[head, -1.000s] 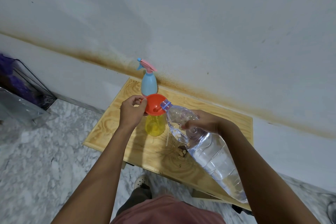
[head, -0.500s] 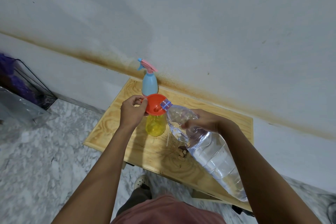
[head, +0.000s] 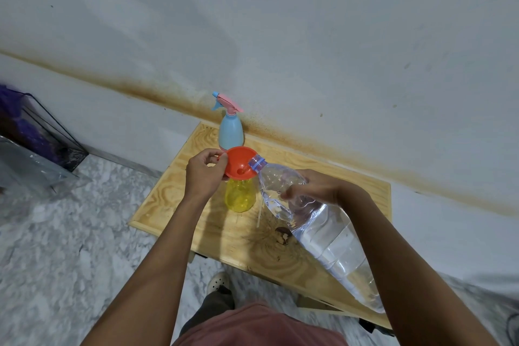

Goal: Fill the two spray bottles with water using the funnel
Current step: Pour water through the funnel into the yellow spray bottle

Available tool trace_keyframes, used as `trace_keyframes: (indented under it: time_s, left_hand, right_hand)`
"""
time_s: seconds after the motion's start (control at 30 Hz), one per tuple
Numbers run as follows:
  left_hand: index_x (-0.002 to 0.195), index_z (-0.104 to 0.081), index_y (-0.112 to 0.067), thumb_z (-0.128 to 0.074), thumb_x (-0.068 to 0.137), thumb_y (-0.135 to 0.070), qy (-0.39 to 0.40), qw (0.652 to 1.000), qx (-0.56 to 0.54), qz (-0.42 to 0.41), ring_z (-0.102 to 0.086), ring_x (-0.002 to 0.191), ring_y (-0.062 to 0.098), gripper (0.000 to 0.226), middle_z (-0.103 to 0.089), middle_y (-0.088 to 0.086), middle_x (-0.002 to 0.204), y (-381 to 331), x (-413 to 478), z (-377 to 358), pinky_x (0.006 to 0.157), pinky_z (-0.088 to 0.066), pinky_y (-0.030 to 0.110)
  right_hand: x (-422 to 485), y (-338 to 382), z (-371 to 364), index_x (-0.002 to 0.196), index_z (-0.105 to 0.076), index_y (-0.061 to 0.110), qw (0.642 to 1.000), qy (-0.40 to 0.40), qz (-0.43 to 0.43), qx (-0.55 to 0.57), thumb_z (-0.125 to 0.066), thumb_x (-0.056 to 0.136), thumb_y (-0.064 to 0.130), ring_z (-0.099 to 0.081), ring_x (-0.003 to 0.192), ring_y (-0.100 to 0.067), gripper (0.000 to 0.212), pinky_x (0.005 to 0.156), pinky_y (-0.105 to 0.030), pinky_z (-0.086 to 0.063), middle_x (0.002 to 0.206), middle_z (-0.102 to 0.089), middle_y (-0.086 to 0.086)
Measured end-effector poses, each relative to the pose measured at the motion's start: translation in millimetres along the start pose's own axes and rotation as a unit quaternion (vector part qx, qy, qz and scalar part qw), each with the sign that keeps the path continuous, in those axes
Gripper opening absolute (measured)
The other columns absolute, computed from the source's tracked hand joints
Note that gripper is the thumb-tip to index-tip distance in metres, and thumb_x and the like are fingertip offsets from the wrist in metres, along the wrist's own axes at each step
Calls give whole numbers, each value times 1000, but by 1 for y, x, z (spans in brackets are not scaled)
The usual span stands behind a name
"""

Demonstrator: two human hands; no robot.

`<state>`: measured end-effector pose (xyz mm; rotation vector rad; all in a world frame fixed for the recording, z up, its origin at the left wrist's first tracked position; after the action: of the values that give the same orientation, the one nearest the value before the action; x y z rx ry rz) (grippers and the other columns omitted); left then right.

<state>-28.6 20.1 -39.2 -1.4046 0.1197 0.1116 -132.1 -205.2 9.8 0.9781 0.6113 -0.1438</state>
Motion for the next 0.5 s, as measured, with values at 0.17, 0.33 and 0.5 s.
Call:
trace_keyframes:
  time_s: [0.17,0.33,0.5]
  left_hand:
    - [100,-71,-10,-68,92,-19,0,1000,-5,-1,-73,75,25,13,-67,15,97,-1,-1,-1,54,-59,27]
    - [99,-72,-11,-68,92,-19,-2,1000,-7,-1,-73,77,25,12,-67,13,95,-1,-1,0,57,-61,30]
    - [98,-72,-12,-69,91,-19,-2,1000,-10,1,-73,81,29,10,-67,15,97,0,0,0,59,-62,34]
  right_hand:
    - [1,1,0,99,-63,28,1000,7,1,6,-69,68,47,-59,60,-9,37,57,-21,-48,74,-64,2]
    - [4,-1,2,101,-63,29,1000,4,5,1,-69,69,47,-65,64,-10,37,58,-22,-53,79,-69,1]
    - [5,-2,3,97,-62,32,1000,3,1,5,-71,67,48,-66,64,-10,35,59,-23,-54,79,-68,-1]
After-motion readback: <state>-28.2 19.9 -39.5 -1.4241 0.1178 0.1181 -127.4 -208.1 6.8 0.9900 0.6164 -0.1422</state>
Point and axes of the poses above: each hand's wrist, its own x-axis towards the middle knuckle, its own z-axis out of the back of the hand, y = z × x, the point moved 6 cm from there along x, towards the middle knuckle
